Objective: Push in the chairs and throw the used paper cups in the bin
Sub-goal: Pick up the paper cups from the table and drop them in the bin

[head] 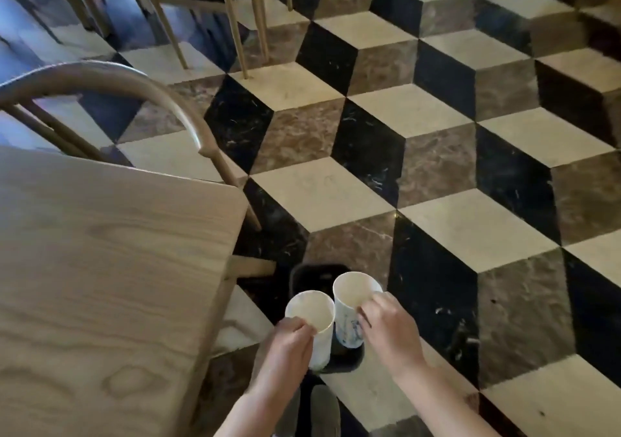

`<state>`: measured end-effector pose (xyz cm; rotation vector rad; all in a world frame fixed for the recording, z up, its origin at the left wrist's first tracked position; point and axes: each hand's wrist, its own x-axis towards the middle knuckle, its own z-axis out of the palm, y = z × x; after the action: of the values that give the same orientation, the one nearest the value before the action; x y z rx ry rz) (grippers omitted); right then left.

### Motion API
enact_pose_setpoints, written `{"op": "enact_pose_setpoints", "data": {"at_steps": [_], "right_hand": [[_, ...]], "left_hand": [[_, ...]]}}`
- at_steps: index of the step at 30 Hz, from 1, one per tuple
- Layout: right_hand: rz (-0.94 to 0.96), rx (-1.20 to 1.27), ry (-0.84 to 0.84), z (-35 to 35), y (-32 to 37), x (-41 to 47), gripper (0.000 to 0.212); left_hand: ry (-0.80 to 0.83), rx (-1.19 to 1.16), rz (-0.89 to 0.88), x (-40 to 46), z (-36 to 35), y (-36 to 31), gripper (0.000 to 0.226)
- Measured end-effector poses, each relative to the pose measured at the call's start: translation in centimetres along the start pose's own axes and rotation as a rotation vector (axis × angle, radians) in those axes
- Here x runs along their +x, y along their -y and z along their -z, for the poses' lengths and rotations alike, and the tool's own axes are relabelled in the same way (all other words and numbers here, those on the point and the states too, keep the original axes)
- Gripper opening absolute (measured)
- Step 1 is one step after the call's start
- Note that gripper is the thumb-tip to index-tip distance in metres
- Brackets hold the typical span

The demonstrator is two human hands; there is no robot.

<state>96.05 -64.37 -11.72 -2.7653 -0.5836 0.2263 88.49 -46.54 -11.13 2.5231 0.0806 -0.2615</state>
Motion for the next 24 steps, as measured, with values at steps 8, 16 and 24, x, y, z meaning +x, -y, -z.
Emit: {"op": "enact_pose_setpoints", "data": {"at_steps": [8,16,24], "right_hand": [[0.027,-0.028,0.149,-14.7,-5.5,4.9,0.032],[-0.079,0.051,0.282,-22.6,-8.4,6.5,0.011],[-0.147,0.014,0.338,-20.9,-8.4,5.9,0.018]], "left_hand": [[0.194,0.144,0.057,8.7,-13.3,9.0,0.012],[0.183,0.122,0.061,12.9,-19.3,13.7,0.011],[0.121,0.159,0.001,12.5,-17.2,10.7,0.026]]}}
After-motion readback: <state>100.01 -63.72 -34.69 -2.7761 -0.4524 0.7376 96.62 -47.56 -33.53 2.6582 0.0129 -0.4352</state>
